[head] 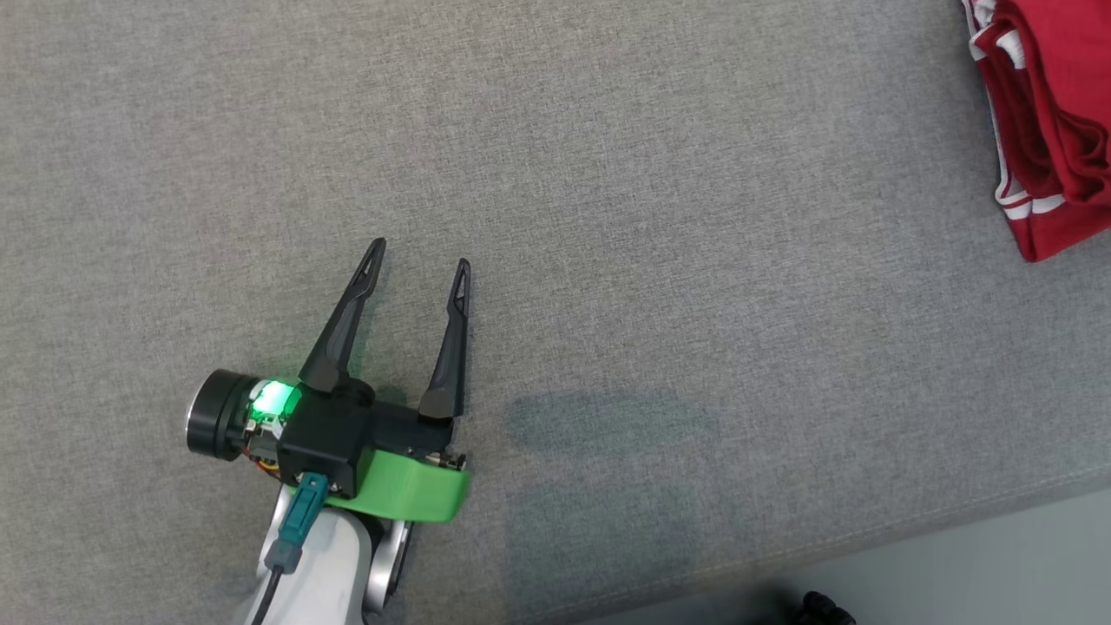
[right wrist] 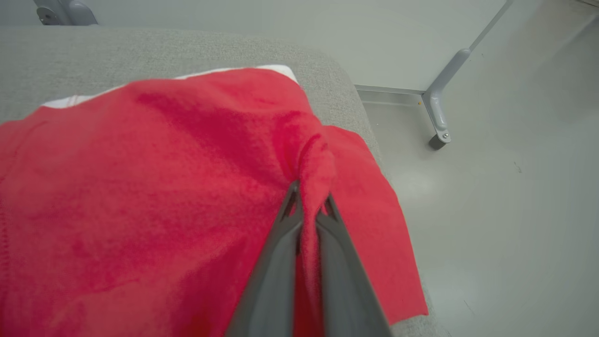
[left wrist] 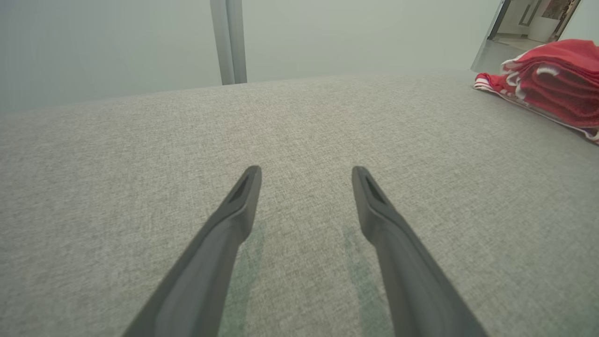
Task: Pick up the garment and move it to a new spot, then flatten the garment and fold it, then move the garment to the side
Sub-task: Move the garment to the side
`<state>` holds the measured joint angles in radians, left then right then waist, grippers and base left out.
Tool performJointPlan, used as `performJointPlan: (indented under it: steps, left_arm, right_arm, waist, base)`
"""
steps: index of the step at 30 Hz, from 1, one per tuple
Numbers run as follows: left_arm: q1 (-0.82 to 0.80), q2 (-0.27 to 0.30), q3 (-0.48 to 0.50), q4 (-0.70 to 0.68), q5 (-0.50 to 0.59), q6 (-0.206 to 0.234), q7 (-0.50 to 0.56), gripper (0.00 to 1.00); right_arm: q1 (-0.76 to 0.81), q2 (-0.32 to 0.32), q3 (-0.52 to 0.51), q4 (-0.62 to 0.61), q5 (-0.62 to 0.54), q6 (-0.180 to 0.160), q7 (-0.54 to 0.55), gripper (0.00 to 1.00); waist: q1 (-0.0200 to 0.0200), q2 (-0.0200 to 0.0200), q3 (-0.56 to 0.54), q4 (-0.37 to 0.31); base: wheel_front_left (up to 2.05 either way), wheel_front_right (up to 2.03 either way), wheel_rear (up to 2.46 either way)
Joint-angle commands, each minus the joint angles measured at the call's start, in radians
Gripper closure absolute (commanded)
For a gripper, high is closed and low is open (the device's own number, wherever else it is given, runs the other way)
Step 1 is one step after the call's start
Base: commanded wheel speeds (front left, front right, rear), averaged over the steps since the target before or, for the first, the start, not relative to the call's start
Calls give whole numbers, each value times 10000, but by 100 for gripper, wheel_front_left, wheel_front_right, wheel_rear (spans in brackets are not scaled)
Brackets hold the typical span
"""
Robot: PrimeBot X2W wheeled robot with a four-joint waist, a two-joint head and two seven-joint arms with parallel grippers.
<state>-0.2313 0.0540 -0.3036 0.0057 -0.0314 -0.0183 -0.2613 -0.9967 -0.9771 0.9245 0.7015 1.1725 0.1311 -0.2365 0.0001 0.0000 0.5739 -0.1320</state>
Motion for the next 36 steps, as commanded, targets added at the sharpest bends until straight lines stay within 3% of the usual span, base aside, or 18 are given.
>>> performJointPlan:
  steps: [1,2,3,4,5,10,14,17,18,22,24,36]
  left_arm:
    - [-149,83,24,-22,79,-36,-34,0]
    - [-149,85,31,-17,75,-41,-34,0]
    - [-149,82,29,-7,67,-47,-34,0]
    - [-149,80,26,7,64,-50,-34,0]
    - [-157,78,15,17,63,-47,-34,0]
    - [-160,59,-40,94,-23,-24,-34,0]
    - [-39,43,-24,159,-138,92,-34,0]
    - [150,20,1,242,-276,164,-34,0]
    - [255,7,13,283,-399,224,-34,0]
    - [551,-3,195,526,-738,410,-34,0]
    - [620,-13,254,559,-832,467,-34,0]
    - [1471,-27,882,1128,-2339,1179,-32,0]
  right_arm:
    - [-159,-78,20,149,-78,-9,-99,96]
    - [-189,-63,50,211,-99,-9,-95,90]
    - [-192,-36,93,299,-138,-9,-106,65]
    - [-211,-26,116,434,-210,-9,-114,58]
    - [-256,-12,132,562,-281,-9,-139,0]
    - [-534,230,-128,1459,-923,-9,-288,0]
    - [-825,811,-1479,1453,-2085,-8,-287,0]
    - [-154,1396,-2936,871,-3064,-9,-288,0]
    - [448,1918,-3795,306,-3762,-9,-290,0]
    - [1914,3059,-5185,-912,-5127,-9,-295,0]
    - [2254,3319,-5417,-1211,-5457,-9,-292,0]
    - [5773,6386,-7377,-4027,-8661,-9,-295,0]
  waist:
    - [-1,0,3,12]
    - [-1,0,1,16]
    - [-1,0,-8,25]
    - [-1,0,-21,30]
    - [-1,0,-33,36]
    - [-1,0,-219,60]
    - [-1,0,-540,82]
    - [-1,0,-921,124]
    - [-1,0,-1254,194]
    - [-1,0,-1930,353]
    - [-1,0,-2067,392]
    - [-1,0,-4067,1052]
  base:
    - [0,0,0]
    - [0,0,0]
    - [0,0,0]
    - [0,0,0]
    - [0,0,0]
    - [0,0,0]
    - [0,0,0]
    - [0,0,0]
    - [0,0,0]
    - [0,0,0]
    - [0,0,0]
    - [0,0,0]
